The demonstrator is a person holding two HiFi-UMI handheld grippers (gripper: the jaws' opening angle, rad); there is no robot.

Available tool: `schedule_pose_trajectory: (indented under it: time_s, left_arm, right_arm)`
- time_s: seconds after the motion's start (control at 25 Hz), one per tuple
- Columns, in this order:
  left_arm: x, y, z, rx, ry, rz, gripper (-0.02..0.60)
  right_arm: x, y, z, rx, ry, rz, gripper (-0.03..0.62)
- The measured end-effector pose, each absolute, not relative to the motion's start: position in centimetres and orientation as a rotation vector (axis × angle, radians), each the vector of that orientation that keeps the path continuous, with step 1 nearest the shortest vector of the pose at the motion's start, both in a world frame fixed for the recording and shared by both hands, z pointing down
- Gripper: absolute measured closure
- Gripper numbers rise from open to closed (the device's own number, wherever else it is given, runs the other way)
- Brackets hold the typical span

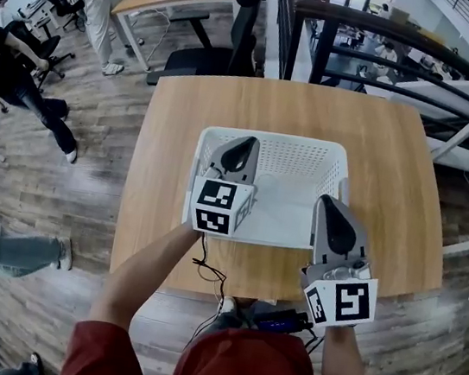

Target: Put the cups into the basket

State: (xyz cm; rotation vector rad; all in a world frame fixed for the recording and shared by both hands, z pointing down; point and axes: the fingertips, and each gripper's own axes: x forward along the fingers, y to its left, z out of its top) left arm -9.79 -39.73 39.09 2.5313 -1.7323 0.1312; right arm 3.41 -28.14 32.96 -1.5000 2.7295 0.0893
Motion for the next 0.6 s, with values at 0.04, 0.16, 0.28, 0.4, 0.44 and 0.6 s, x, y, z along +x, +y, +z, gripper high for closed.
schedule_pose_trajectory:
  time_s: [0.04,0.16,0.28,0.4,0.44,0.6]
  left_arm:
    - [-9.8,-39.6,39.0,2.531,-1.742,0.125,0.575]
    - [-9.7,-39.1,38.7,2.534,-1.766,0.111,0.575]
    - [-9.7,-38.5,38.1,2.551,-1.789,0.103,0.575]
    - [-9.4,-37.7,37.0,2.591,-1.797,0.072,0.575]
    - [-9.2,-37.4,36.5,2.605,-1.795,0.057,0.575]
    - [-8.4,-35.8,34.6,2.663,-1.801,0.014,0.575]
  right_arm:
    - [3.5,-28.1,32.9,-1.499,2.729,0.09,0.583]
    - [3.5,-27.9,32.8,-1.497,2.729,0.097,0.583]
    - [3.3,-27.8,32.7,-1.495,2.727,0.102,0.583]
    - [3.2,-27.8,32.6,-1.5,2.729,0.109,0.583]
    - [3.2,-27.8,32.6,-1.502,2.729,0.111,0.583]
    - [3.2,-27.8,32.5,-1.509,2.728,0.121,0.583]
